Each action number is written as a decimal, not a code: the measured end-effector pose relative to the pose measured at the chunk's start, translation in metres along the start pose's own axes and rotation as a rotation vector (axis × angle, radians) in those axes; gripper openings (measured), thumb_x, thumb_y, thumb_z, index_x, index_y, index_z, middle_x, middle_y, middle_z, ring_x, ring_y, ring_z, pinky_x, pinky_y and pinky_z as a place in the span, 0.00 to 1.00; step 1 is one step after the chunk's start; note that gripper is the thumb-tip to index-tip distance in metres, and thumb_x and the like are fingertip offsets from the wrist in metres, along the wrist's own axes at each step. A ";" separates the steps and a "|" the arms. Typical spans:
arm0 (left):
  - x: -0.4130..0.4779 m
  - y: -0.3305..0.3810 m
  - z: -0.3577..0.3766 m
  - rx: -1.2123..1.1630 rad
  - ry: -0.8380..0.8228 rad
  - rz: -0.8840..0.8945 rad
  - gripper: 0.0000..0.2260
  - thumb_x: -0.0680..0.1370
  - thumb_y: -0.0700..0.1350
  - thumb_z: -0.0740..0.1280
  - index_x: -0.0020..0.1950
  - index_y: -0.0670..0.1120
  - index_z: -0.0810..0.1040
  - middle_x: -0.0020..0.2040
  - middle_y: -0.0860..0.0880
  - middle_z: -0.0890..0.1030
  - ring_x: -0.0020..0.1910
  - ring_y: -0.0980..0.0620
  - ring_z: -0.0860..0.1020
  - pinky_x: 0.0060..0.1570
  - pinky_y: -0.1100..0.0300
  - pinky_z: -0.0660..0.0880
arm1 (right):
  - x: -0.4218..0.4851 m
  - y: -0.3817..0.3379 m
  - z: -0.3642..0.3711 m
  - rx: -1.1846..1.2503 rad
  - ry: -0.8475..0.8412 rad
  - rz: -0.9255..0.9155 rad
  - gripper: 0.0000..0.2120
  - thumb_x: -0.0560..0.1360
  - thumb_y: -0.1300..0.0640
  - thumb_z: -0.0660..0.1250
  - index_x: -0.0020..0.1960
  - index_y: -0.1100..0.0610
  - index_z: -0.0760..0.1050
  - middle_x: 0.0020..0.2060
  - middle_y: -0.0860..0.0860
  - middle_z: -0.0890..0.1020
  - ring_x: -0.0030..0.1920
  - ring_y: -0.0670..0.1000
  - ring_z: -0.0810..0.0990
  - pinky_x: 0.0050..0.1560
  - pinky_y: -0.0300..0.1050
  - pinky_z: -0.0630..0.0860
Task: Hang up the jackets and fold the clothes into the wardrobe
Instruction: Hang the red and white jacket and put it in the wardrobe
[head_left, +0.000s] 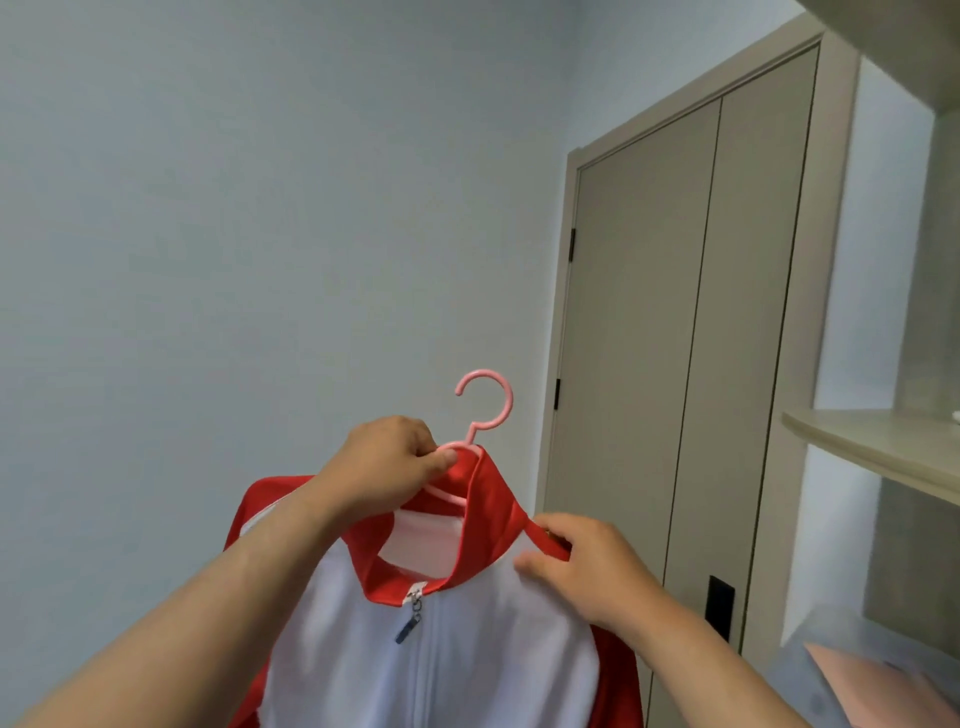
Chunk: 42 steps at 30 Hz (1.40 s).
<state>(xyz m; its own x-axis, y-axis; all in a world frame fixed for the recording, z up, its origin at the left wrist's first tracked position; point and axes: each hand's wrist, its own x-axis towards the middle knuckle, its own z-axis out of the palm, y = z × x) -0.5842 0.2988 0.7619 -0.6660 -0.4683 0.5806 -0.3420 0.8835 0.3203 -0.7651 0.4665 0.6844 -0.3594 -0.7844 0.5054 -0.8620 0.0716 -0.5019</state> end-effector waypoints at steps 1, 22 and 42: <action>0.002 0.000 -0.002 -0.026 -0.029 -0.005 0.17 0.78 0.54 0.66 0.33 0.46 0.77 0.39 0.52 0.79 0.40 0.50 0.78 0.46 0.51 0.75 | 0.003 -0.001 0.004 0.039 0.032 -0.017 0.04 0.73 0.48 0.72 0.40 0.41 0.79 0.33 0.40 0.81 0.34 0.41 0.76 0.36 0.33 0.70; -0.024 -0.024 0.031 -0.380 0.031 0.079 0.09 0.81 0.52 0.62 0.61 0.59 0.75 0.58 0.65 0.74 0.57 0.69 0.72 0.52 0.69 0.69 | 0.005 0.031 0.004 -0.044 0.042 0.099 0.16 0.76 0.50 0.68 0.32 0.49 0.70 0.27 0.41 0.74 0.29 0.41 0.69 0.32 0.38 0.64; -0.116 -0.037 0.116 -0.086 -0.126 0.107 0.19 0.72 0.65 0.54 0.46 0.56 0.79 0.37 0.61 0.81 0.37 0.57 0.80 0.33 0.60 0.74 | -0.114 0.061 0.038 0.256 0.044 0.326 0.17 0.71 0.50 0.66 0.29 0.52 0.61 0.27 0.43 0.62 0.30 0.42 0.61 0.31 0.38 0.59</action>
<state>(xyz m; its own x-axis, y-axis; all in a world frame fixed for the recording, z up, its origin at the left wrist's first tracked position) -0.5712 0.3220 0.5954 -0.7749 -0.3617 0.5184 -0.2108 0.9210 0.3274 -0.7626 0.5368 0.5691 -0.6186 -0.7186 0.3178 -0.5855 0.1518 -0.7964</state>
